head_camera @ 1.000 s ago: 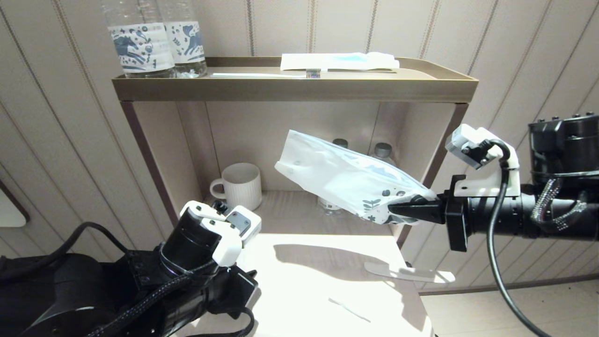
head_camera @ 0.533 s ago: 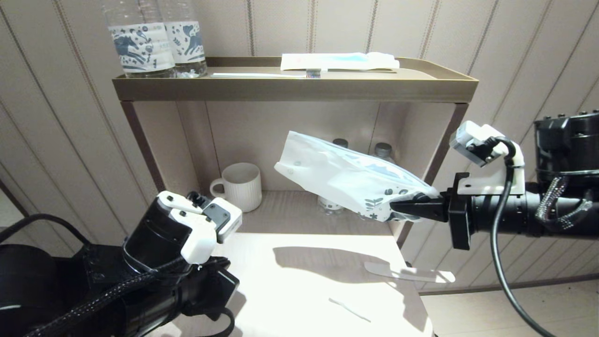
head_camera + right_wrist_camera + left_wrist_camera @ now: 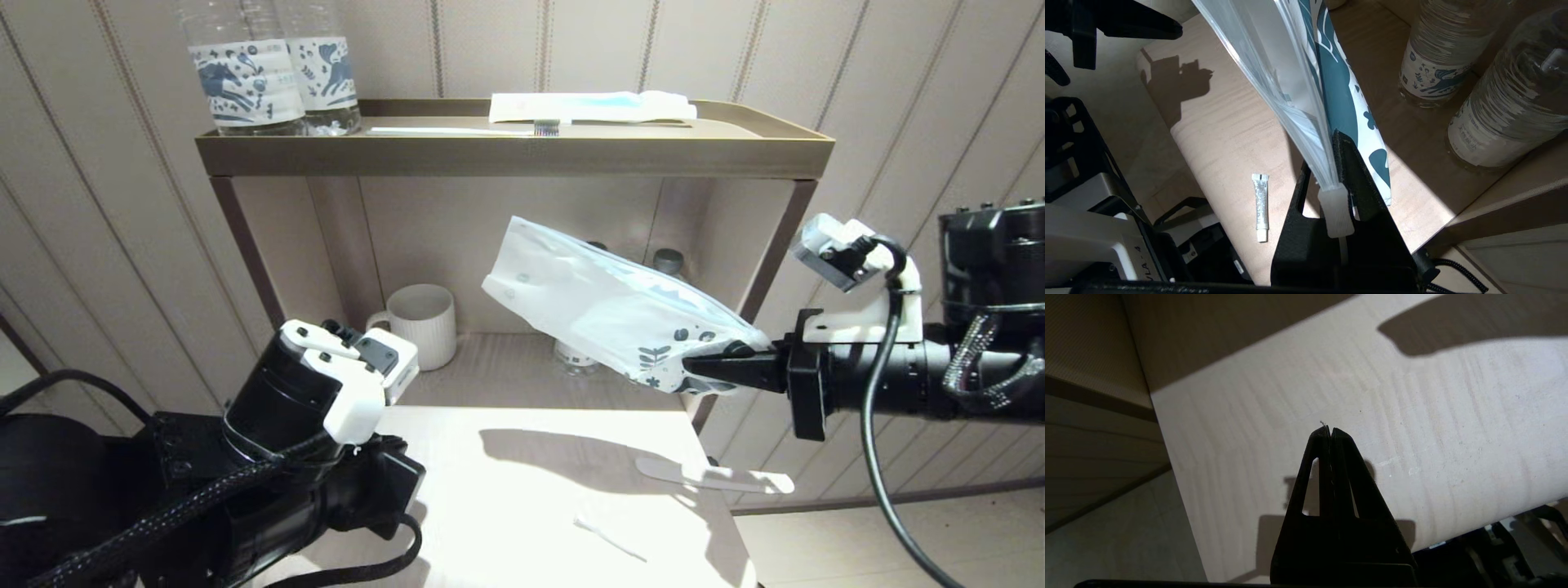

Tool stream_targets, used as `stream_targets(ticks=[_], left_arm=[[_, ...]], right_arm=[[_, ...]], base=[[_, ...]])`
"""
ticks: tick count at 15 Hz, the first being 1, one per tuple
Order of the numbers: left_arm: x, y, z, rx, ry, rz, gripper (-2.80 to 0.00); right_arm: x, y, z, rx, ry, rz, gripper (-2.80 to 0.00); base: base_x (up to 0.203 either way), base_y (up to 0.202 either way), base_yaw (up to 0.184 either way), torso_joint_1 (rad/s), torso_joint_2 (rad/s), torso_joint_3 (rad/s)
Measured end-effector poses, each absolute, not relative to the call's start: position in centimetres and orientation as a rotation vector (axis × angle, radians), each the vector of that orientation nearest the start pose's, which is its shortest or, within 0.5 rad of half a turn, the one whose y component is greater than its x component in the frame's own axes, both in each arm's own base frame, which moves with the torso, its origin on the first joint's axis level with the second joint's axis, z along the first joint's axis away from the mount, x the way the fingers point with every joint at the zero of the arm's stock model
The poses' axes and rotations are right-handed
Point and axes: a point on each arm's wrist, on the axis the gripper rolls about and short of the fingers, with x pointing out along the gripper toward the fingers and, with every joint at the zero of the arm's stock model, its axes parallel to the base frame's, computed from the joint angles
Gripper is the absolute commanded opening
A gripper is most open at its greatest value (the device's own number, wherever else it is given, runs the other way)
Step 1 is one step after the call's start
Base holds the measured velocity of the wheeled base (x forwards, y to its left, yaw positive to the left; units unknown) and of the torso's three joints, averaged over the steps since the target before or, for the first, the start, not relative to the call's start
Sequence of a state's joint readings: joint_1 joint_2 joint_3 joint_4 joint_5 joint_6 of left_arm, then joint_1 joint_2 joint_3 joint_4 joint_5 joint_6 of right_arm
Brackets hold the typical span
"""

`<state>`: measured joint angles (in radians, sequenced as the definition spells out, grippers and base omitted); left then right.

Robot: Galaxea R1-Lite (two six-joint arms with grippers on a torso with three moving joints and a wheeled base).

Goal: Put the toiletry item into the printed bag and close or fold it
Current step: Pick up the toothpaste

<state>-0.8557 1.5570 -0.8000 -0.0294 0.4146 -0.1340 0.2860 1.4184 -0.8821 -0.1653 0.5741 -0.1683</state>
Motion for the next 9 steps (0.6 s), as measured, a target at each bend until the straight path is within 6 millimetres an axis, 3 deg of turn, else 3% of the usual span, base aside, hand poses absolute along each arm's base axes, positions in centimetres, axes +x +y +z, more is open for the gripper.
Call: stream_targets(ticks=[4, 9], left_arm=[[17.1, -18.3, 15.9, 0.316, 0.650, -0.373, -2.80], [18.0, -19.5, 13.5, 0.331, 0.719, -0.357, -2.80]], right_arm=[[21.5, 6.3, 24.6, -0.045, 0.394, 0.809, -2.80], [21.2, 6.1, 24.6, -0.059, 0.473, 0.719, -2.80]], base=[[0.000, 0.000, 0.000, 0.000, 0.00, 0.000], [0.000, 0.000, 0.000, 0.000, 0.00, 0.000]])
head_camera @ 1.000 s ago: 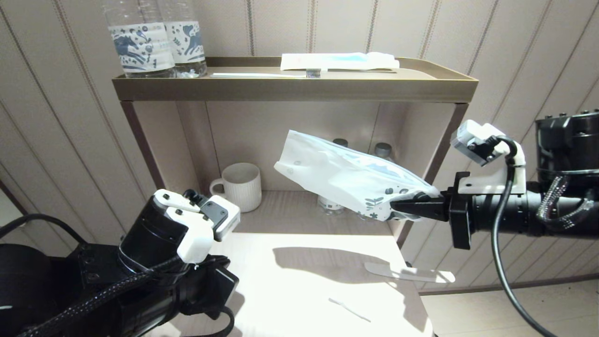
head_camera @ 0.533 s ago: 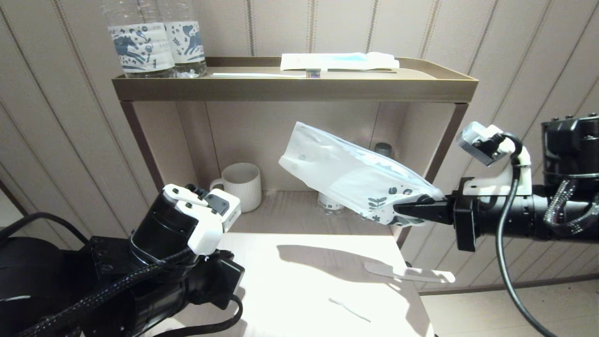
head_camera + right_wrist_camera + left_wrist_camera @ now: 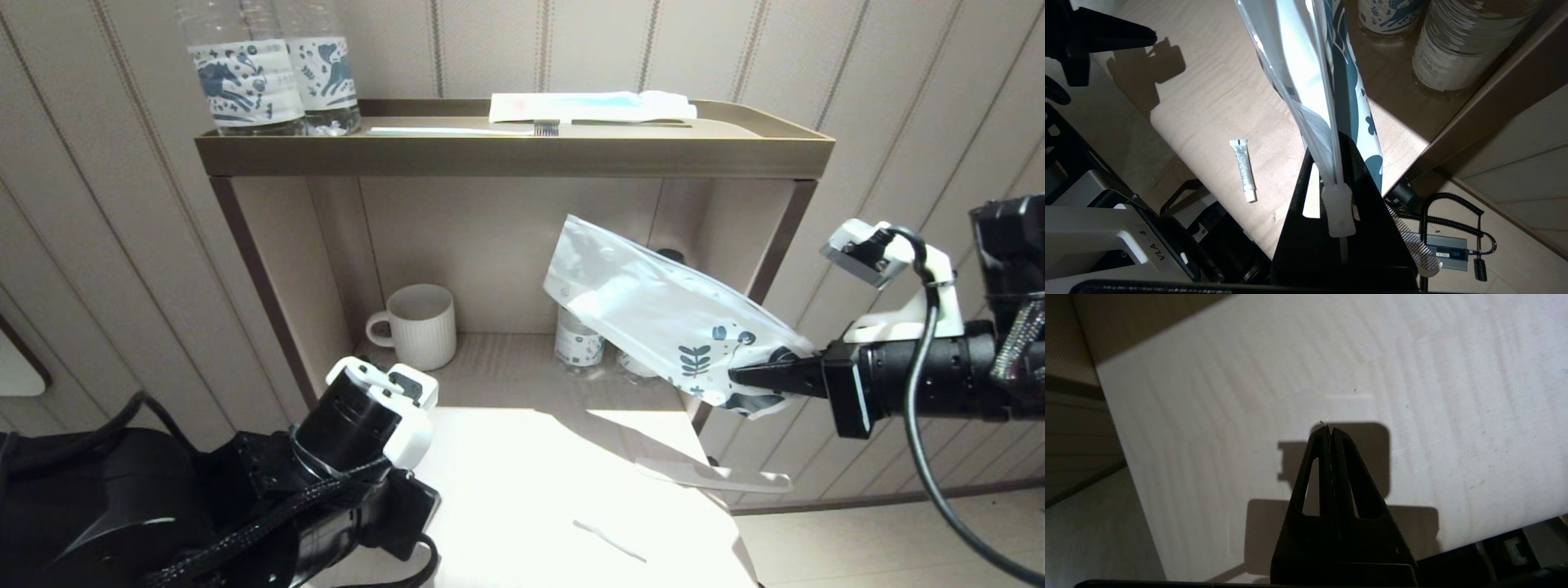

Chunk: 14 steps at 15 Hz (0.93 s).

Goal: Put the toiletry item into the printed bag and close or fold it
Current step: Pick up the toothpaste

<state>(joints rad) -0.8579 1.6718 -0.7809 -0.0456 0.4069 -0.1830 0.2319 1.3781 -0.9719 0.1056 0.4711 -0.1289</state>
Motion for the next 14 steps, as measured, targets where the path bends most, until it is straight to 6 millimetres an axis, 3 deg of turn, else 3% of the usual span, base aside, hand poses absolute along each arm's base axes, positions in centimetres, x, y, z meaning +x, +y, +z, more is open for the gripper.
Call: stream_targets(ticks=[5, 10, 13, 14], left_arm=[[18.7, -21.7, 13.9, 0.311, 0.651, -0.490, -2.80], [17.7, -24.2, 14.7, 0.326, 0.551, -0.803, -2.80], [16.4, -25.6, 13.9, 0.386, 0.530, -0.910, -2.80], [15.9, -25.9, 13.6, 0.417, 0.526, -0.956, -2.50]], right_arm=[[21.4, 6.6, 25.1, -0.067, 0.453, 0.740, -2.80], [21.6, 6.8, 25.8, -0.073, 0.422, 0.753, -2.80], [21.7, 6.8, 27.0, -0.074, 0.385, 0.751, -2.80], [21.7, 6.8, 27.2, -0.075, 0.375, 0.751, -2.80]], base=[[0.000, 0.000, 0.000, 0.000, 0.00, 0.000], [0.000, 0.000, 0.000, 0.000, 0.00, 0.000], [0.000, 0.000, 0.000, 0.000, 0.00, 0.000], [0.000, 0.000, 0.000, 0.000, 0.00, 0.000]])
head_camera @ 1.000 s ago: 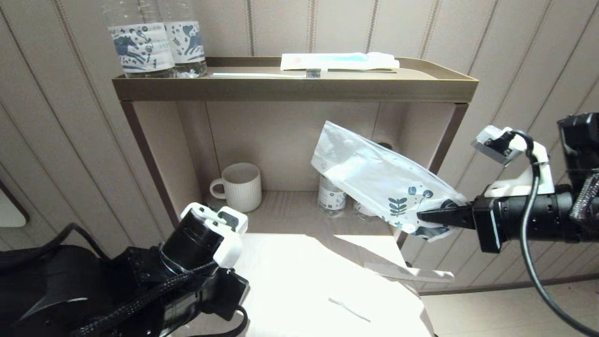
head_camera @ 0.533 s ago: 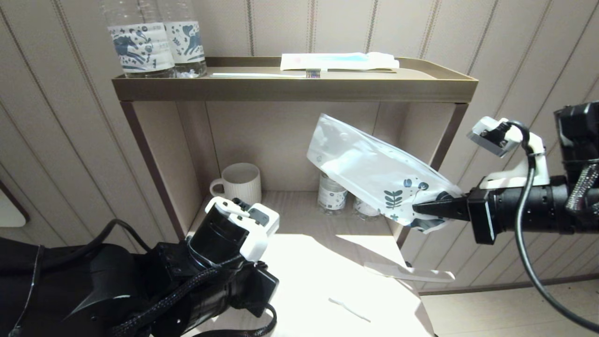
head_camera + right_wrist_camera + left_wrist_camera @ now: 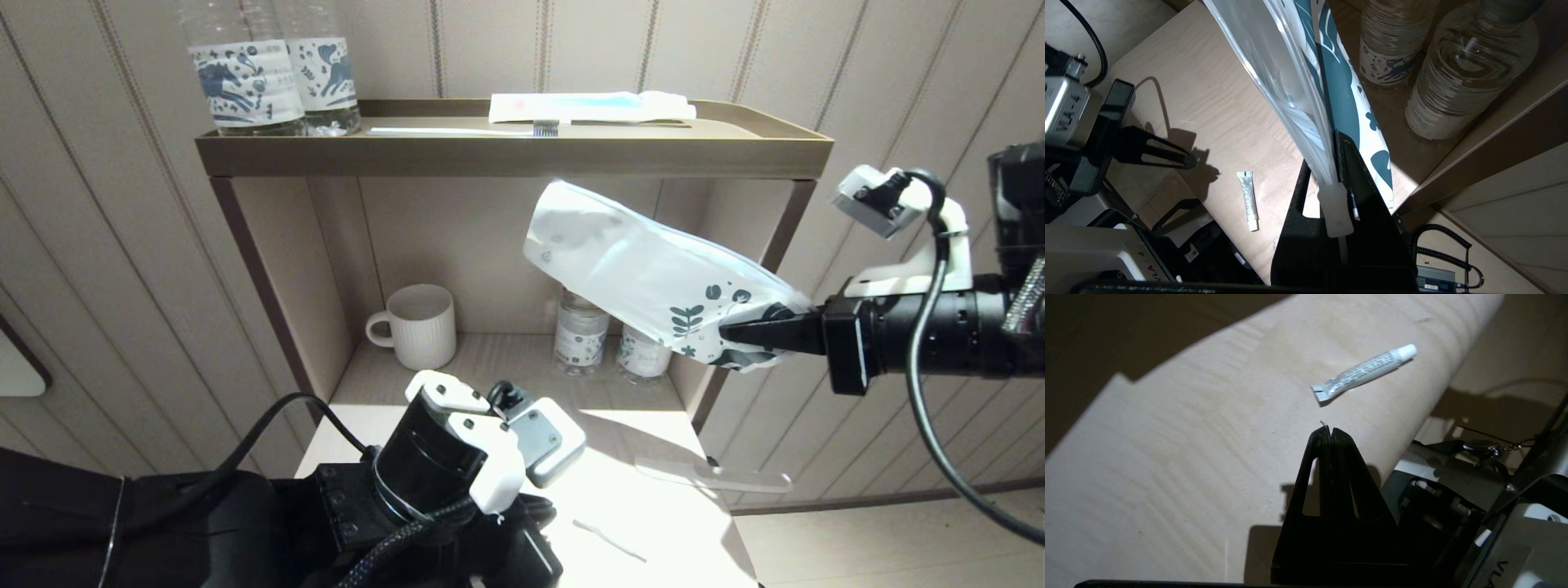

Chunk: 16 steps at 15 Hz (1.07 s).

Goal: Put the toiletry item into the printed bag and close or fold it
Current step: Pick up the toothpaste

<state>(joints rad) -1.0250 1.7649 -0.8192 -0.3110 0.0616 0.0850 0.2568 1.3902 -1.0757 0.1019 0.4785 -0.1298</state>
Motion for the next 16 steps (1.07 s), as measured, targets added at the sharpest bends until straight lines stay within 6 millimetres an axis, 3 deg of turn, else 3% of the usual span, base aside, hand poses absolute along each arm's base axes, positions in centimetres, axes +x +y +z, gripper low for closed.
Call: stream_targets(ticks=[1, 7, 16], left_arm=[[15.4, -26.2, 13.5, 0.432, 0.516, -0.993, 0.00], [14.2, -28.7, 13.7, 0.558, 0.388, -1.163, 0.00], [15.9, -30.9, 11.8, 0.719, 0.327, -1.220, 0.00]], right_arm=[[21.7, 6.8, 27.4, -0.076, 0.369, 0.751, -2.80], [21.6, 6.3, 27.4, -0.048, 0.366, 0.813, -2.80], [22.1, 5.0, 27.0, -0.011, 0.371, 0.836, -2.80]], base=[[0.000, 0.000, 0.000, 0.000, 0.00, 0.000], [0.000, 0.000, 0.000, 0.000, 0.00, 0.000], [0.000, 0.000, 0.000, 0.000, 0.00, 0.000]])
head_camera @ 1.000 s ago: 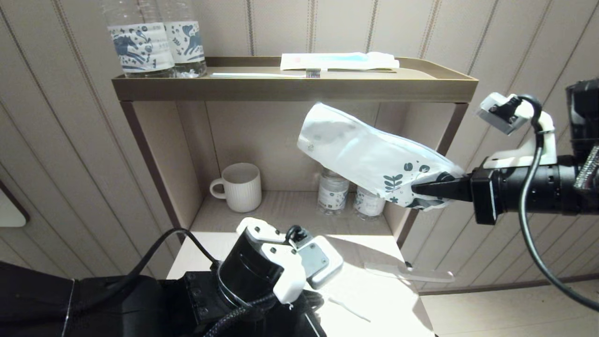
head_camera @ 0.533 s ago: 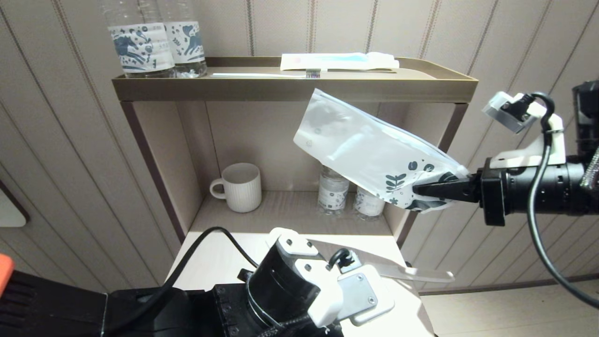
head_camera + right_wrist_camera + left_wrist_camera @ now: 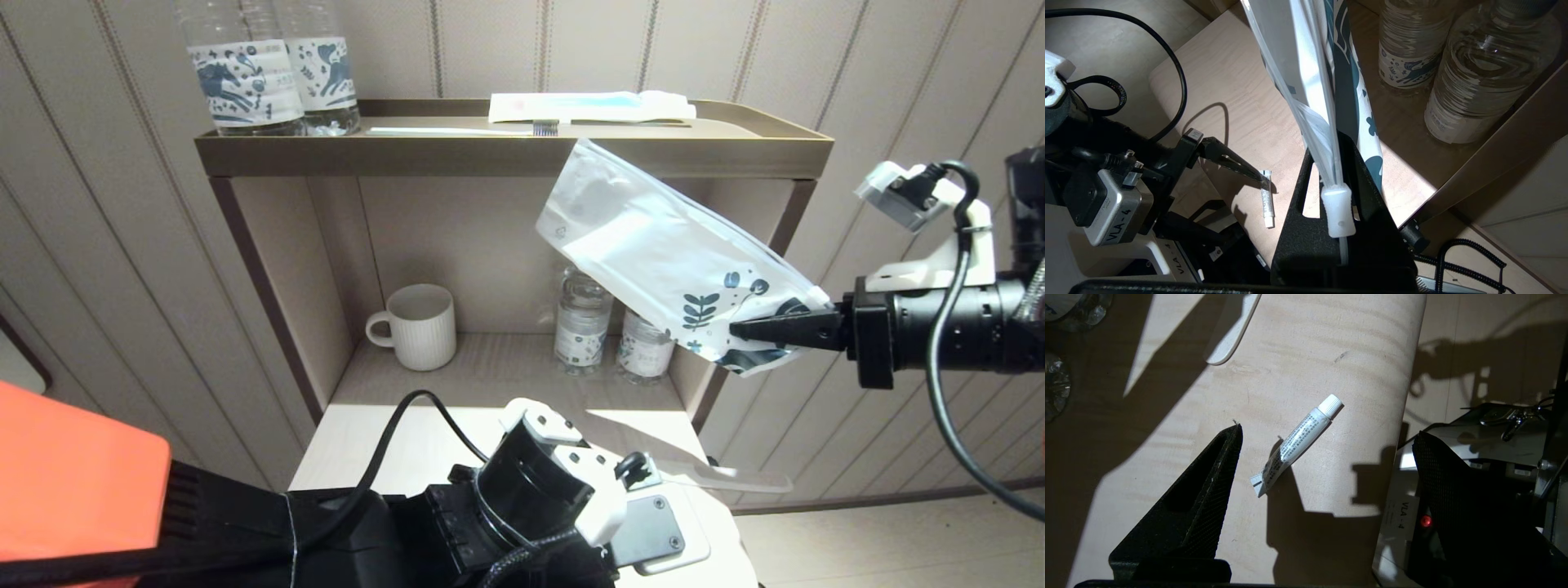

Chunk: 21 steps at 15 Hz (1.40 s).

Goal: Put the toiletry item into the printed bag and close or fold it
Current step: Pick up the toothpaste

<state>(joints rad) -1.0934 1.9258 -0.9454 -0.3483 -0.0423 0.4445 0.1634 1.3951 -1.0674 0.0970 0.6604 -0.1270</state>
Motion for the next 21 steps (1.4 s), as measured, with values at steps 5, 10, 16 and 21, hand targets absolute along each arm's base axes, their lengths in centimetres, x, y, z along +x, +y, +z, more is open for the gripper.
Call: stream_targets(ticks=[5, 10, 16, 21], left_arm=[[16.8, -31.6, 10.5, 0.730, 0.351, -1.242, 0.00], [17.8, -31.9, 9.8, 0.729, 0.370, -1.237, 0.00], [18.6, -31.6, 9.5, 0.731, 0.400, -1.236, 0.00], [18.9, -32.1, 9.0, 0.735, 0.407, -1.246, -2.80]], right_arm=[[22.2, 5.1, 26.7, -0.008, 0.382, 0.839, -2.80], [22.5, 5.2, 26.3, -0.006, 0.398, 0.843, -2.80], [22.9, 5.3, 25.8, -0.005, 0.411, 0.845, -2.80], [22.9, 5.3, 25.8, -0.004, 0.414, 0.845, -2.80]], base=[[0.000, 0.000, 0.000, 0.000, 0.00, 0.000], [0.000, 0.000, 0.000, 0.000, 0.00, 0.000], [0.000, 0.000, 0.000, 0.000, 0.00, 0.000], [0.000, 0.000, 0.000, 0.000, 0.00, 0.000]])
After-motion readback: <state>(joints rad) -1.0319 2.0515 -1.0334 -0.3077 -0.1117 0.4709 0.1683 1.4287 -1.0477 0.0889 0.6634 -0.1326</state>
